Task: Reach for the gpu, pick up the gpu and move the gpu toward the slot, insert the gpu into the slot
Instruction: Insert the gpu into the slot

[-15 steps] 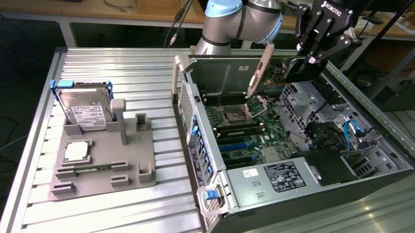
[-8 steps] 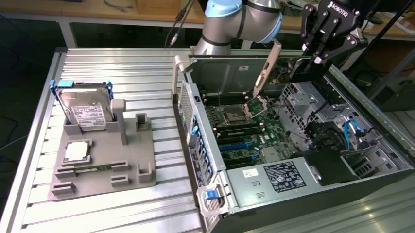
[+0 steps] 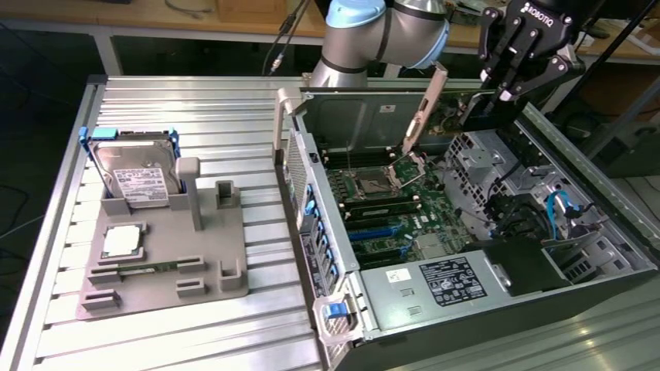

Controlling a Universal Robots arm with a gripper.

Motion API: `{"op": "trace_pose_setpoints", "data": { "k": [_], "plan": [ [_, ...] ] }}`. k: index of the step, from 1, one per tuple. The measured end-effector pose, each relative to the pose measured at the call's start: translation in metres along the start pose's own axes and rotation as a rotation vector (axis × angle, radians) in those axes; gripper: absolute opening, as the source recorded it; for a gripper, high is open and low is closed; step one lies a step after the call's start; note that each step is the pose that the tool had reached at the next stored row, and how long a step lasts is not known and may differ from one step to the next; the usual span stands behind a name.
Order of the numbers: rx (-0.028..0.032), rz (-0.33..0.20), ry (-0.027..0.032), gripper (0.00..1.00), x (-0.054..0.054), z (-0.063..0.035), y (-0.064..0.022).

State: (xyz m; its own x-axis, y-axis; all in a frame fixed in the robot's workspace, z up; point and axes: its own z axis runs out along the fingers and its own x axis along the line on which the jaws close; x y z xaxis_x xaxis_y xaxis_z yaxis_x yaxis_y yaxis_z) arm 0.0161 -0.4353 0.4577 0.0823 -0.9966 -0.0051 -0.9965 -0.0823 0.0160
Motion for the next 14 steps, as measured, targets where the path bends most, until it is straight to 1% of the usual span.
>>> {"op": "trace_pose_setpoints", "data": {
  "k": [8, 14],
  "plan": [
    [0.0004, 0.084, -0.0014, 0.27, -0.0002, 0.0000, -0.0005],
    [0.0005, 0.089, -0.0015, 0.27, -0.0002, 0.0000, -0.0004]
  ]
}}
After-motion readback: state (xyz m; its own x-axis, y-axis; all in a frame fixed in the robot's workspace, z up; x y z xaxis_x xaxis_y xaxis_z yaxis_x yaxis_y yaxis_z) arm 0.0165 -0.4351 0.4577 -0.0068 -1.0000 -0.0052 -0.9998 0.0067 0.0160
